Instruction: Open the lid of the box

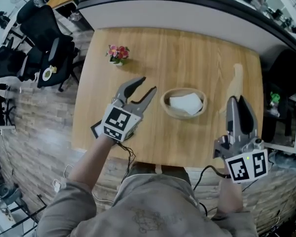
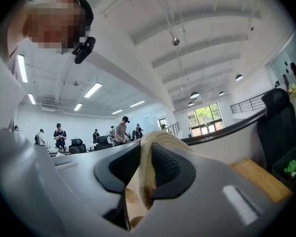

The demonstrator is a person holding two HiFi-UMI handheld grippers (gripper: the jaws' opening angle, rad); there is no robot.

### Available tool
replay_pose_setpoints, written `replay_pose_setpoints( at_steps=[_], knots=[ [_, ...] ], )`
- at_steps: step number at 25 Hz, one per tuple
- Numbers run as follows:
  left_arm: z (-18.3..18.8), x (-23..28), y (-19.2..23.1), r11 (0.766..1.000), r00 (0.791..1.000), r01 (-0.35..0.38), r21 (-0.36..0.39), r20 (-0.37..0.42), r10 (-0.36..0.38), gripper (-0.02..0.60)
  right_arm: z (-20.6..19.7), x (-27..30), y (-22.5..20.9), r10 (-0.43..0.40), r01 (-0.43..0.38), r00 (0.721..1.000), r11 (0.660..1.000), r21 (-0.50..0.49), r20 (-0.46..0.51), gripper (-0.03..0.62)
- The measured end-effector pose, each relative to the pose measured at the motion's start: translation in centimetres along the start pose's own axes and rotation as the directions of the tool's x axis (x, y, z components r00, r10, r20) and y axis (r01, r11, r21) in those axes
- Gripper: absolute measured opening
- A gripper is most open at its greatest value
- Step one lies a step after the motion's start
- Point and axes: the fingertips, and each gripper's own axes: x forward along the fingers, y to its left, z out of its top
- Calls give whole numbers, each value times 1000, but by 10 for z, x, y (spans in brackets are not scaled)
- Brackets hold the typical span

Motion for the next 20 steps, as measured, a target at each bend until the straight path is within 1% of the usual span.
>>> replay_pose_setpoints(
  at_steps=[1,3,5,7,10,13,16,18,20],
  knots=[
    [19,-9,2,1000,999,-17,8,30,17,159,12,-4,5,12,-12,1000,1000,-13,22,83],
    [52,-28,1,999,996,-41,32,75,38,158,34,-13,16,28,-26,998,999,-36,56,83],
    [80,-48,-3,995,993,-61,84,107,52,155,51,-21,27,33,-27,996,997,-67,83,83],
    [104,-66,-7,987,988,-92,134,135,73,106,64,-29,36,36,-25,994,995,-101,105,81],
    [127,-91,-17,980,983,-110,164,164,83,101,76,-43,47,46,-32,992,993,-116,121,83],
    [140,-113,-33,977,981,-92,190,184,57,100,79,-57,56,52,-40,993,993,-107,110,81],
    [142,-127,-46,974,981,-85,209,190,45,100,78,-66,64,58,-49,994,994,-96,89,83],
    [135,-131,-52,981,982,-85,173,180,53,96,73,-71,68,62,-55,996,994,-93,71,83],
    [125,-134,-57,991,985,-79,109,162,61,80,65,-74,72,62,-58,997,995,-86,43,81]
  ],
)
